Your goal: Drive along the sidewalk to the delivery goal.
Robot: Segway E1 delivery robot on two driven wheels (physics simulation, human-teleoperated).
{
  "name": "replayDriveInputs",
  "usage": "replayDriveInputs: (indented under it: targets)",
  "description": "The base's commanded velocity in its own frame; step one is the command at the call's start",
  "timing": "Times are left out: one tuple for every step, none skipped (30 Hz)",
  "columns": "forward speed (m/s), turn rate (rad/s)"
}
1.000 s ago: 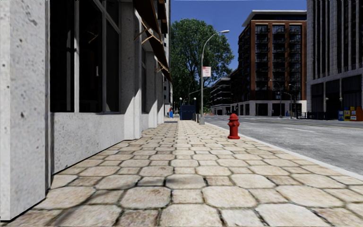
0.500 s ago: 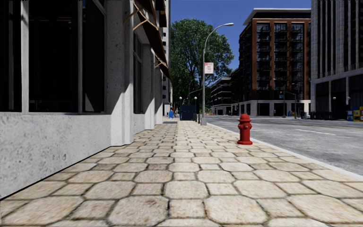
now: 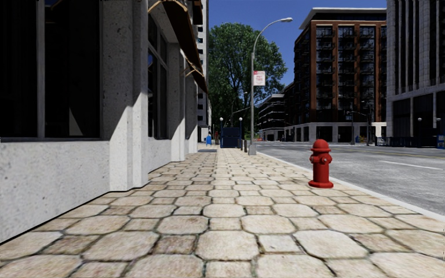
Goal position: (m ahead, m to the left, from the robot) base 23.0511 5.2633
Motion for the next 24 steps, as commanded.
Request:
replayDriveInputs:
  targets:
    - [2.0,0.0]
    - [2.0,0.0]
    - [2.0,0.0]
    - [2.0,0.0]
    - [2.0,0.0]
    - [2.0,0.0]
    - [2.0,0.0]
    - [2.0,0.0]
    - [2.0,0.0]
    - [2.0,0.0]
    - [2.0,0.0]
    - [2.0,0.0]
    - [2.0,0.0]
    - [2.0,0.0]
    - [2.0,0.0]
    - [2.0,0.0]
    - [2.0,0.0]
    - [2.0,0.0]
    - [2.0,0.0]
    - [2.0,0.0]
    - [2.0,0.0]
    - [2.0,0.0]
    - [2.0,0.0]
    - [2.0,0.0]
